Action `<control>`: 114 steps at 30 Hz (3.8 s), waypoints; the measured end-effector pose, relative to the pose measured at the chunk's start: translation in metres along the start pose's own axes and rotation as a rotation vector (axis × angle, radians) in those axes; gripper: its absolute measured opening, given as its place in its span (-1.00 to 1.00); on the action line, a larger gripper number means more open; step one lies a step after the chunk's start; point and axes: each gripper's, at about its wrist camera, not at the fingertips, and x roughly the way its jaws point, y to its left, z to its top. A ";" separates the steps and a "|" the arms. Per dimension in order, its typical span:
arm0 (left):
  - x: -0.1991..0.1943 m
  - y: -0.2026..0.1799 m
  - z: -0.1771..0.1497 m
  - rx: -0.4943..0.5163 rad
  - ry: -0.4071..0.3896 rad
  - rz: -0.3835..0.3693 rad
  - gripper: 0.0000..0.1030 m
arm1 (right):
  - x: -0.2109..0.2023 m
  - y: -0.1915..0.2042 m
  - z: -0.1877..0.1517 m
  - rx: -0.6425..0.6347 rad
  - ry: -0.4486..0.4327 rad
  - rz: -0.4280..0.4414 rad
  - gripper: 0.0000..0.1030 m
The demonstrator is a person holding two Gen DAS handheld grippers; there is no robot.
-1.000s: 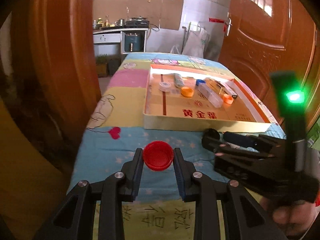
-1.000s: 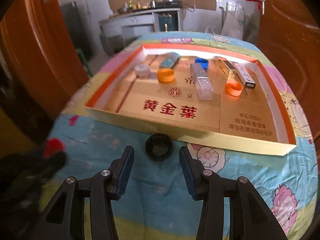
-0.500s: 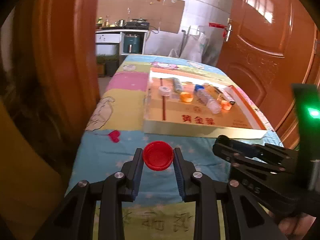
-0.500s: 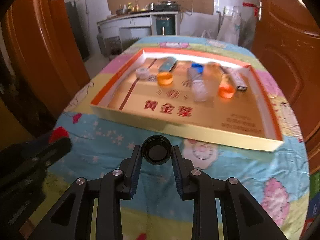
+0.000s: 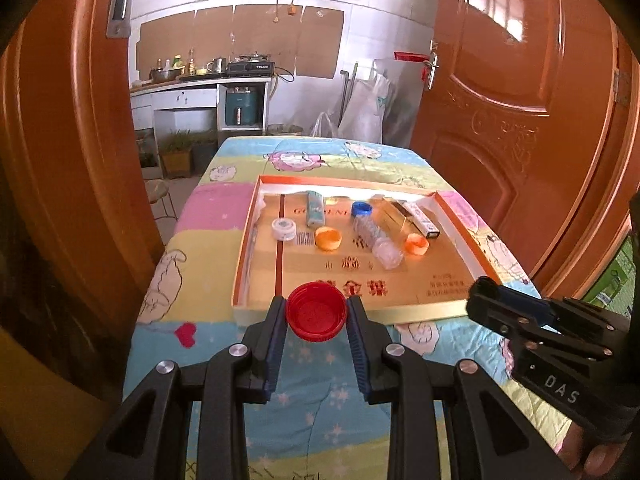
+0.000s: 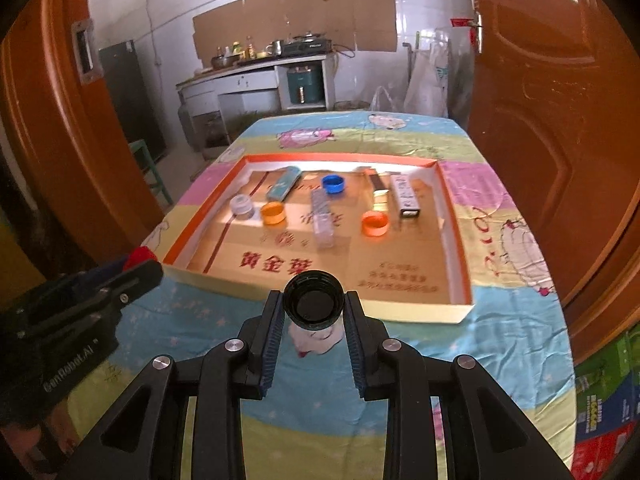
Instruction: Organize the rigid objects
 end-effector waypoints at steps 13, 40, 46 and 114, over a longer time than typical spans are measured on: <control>0.036 -0.007 0.028 -0.008 0.052 0.016 -0.41 | 0.010 -0.044 0.022 0.048 0.012 -0.006 -0.41; 0.129 -0.004 0.039 -0.010 0.193 0.045 -0.41 | 0.097 -0.068 0.042 0.061 0.152 0.014 -0.40; 0.139 -0.003 0.039 0.000 0.211 0.055 -0.41 | 0.107 -0.067 0.043 0.054 0.165 0.012 -0.40; 0.007 -0.029 0.015 -0.030 -0.059 0.024 -0.05 | -0.009 -0.035 0.017 0.066 -0.136 -0.075 -0.13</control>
